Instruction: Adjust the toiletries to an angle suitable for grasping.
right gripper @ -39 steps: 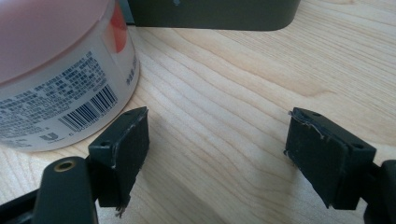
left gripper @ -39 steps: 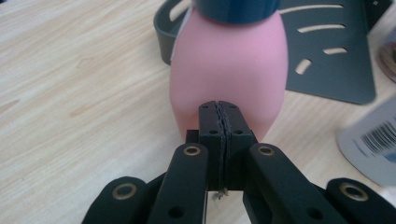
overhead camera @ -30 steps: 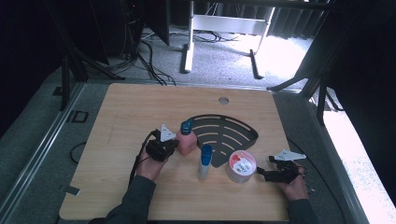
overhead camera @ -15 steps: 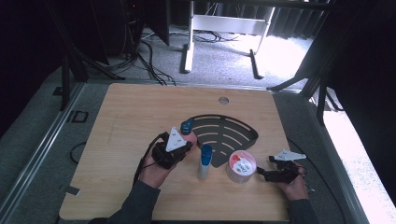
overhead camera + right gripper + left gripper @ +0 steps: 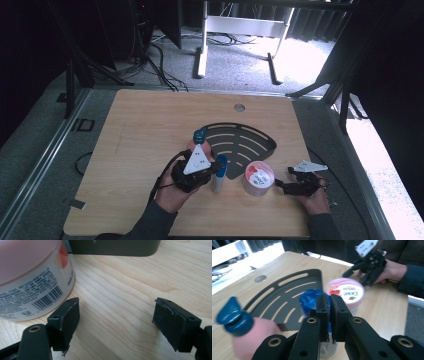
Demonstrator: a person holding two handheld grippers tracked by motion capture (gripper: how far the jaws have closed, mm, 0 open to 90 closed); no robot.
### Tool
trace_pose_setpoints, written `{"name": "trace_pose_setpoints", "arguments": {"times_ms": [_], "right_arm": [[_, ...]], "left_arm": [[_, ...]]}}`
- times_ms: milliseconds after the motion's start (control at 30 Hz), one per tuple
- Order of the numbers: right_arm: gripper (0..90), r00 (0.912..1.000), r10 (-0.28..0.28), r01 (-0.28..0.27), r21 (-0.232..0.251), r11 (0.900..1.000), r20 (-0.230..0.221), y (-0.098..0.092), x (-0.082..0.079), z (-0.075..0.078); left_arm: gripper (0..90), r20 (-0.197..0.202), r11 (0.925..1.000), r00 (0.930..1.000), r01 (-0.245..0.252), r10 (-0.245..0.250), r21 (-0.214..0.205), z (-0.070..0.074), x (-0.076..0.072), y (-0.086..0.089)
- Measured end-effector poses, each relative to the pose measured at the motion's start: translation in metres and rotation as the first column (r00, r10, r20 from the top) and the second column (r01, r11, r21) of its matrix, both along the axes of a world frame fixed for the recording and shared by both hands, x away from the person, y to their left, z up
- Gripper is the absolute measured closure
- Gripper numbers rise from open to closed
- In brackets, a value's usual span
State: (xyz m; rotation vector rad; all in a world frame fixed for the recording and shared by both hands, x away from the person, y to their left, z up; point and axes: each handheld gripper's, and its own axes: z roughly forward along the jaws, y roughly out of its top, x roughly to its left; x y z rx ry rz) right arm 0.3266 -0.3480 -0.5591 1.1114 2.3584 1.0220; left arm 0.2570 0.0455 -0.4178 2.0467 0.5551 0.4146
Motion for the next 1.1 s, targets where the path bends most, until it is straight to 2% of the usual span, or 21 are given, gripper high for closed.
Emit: {"name": "trace_pose_setpoints", "arguments": {"times_ms": [167,300,400,467,500,567,667,900,1100], "right_arm": [[21.0,1.0,0.0,0.0,0.0,1.0,0.0,0.0,0.0,0.0],[21.0,1.0,0.0,0.0,0.0,1.0,0.0,0.0,0.0,0.0],[21.1,1.0,0.0,0.0,0.0,1.0,0.0,0.0,0.0,0.0],[21.1,1.0,0.0,0.0,0.0,1.0,0.0,0.0,0.0,0.0],[21.1,1.0,0.0,0.0,0.0,1.0,0.0,0.0,0.0,0.0],[21.0,1.0,0.0,0.0,0.0,1.0,0.001,0.0,0.0,0.0],[21.0,1.0,0.001,-0.001,0.0,1.0,0.001,0.0,0.0,0.0],[21.0,1.0,0.0,0.0,0.0,1.0,0.0,0.0,0.0,0.0],[21.0,1.0,0.0,0.0,0.0,1.0,0.0,0.0,0.0,0.0]], "left_arm": [[85.5,-0.021,0.9986,0.9988,0.045,-0.045,0.025,-0.013,-0.002,-0.013],[85.8,-0.041,0.9969,0.9966,0.073,-0.072,0.03,-0.022,-0.005,-0.022],[87.5,-0.049,0.9961,0.9953,0.085,-0.083,0.023,-0.032,-0.007,-0.028],[88.0,-0.06,0.9949,0.9941,0.093,-0.091,0.039,-0.042,-0.008,-0.032],[88.2,-0.06,0.9949,0.9941,0.093,-0.091,0.039,-0.042,-0.008,-0.032],[88.8,-0.08,0.9934,0.9923,0.099,-0.095,0.058,-0.053,-0.008,-0.036],[89.4,-0.091,0.9934,0.9919,0.095,-0.089,0.064,-0.059,-0.007,-0.038],[89.7,-0.101,0.9908,0.9934,0.067,-0.055,0.118,-0.072,-0.002,-0.037],[89.8,-0.111,0.9906,0.9931,0.053,-0.039,0.126,-0.075,0.0,-0.032]]}}
